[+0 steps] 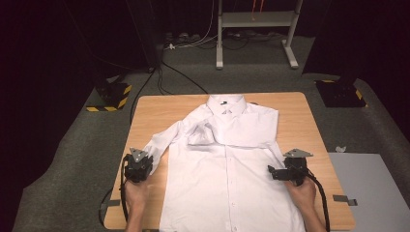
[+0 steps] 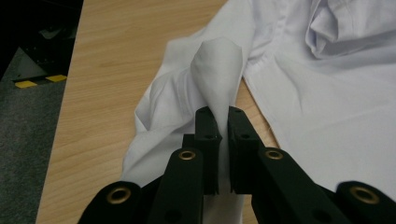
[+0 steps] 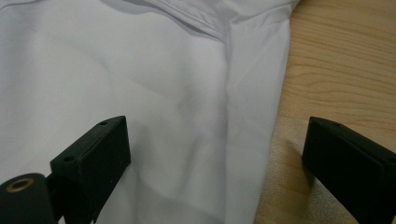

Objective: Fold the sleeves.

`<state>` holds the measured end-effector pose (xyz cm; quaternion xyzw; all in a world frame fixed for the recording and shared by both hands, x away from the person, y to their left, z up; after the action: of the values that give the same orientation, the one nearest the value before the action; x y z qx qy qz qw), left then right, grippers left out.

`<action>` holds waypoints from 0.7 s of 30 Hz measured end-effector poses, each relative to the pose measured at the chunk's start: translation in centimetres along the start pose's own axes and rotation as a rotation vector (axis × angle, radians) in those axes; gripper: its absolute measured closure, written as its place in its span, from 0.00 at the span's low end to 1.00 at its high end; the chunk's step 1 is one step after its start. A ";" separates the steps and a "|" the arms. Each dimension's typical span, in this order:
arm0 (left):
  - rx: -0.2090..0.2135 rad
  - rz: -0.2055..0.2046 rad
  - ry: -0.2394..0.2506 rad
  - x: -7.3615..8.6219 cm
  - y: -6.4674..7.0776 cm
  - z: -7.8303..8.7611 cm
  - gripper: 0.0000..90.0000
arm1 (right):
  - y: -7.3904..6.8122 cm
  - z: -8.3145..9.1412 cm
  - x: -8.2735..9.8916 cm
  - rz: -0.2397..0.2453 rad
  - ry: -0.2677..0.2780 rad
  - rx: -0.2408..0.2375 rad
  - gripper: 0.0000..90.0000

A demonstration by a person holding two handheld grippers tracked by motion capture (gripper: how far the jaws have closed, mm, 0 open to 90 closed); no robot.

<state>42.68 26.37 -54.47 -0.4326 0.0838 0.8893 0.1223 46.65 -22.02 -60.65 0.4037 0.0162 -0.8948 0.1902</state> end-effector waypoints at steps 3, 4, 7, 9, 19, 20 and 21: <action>0.004 0.012 0.017 -0.5 -0.3 0.4 0.94 | 0.0 0.0 0.0 0.000 0.000 0.000 0.08; 0.005 0.021 0.034 -1.0 -0.6 0.8 0.94 | 0.0 0.0 0.0 0.000 0.000 0.000 0.08; 0.007 0.027 0.054 -1.6 -0.8 1.2 0.94 | 0.0 0.0 0.0 0.000 0.000 0.000 0.08; 0.006 0.021 0.076 -2.6 -0.9 1.8 0.94 | 0.0 0.0 0.0 0.000 0.000 0.000 0.08; 0.015 -0.002 0.123 -5.2 -0.4 2.4 0.94 | 0.0 0.0 0.0 0.001 0.001 0.000 0.08; 0.023 -0.006 0.127 -5.6 -0.3 2.4 0.94 | 0.0 0.0 0.0 0.001 0.001 0.000 0.08; 0.025 -0.008 0.127 -5.8 -0.3 2.4 0.94 | 0.0 0.0 0.0 0.001 0.001 0.000 0.08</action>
<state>44.43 26.40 -48.39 -0.4868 0.1008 0.8585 0.1260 46.66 -22.03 -60.65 0.4040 0.0162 -0.8946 0.1904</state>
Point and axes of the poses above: each handheld gripper's, and its own axes: z roughly backward along the jaws, x roughly out of its underside, y roughly to its right, the point moved 9 cm from there along -z, roughly forward along the jaws, and after that the axes turned 10 degrees about x, right-handed, at the moved point
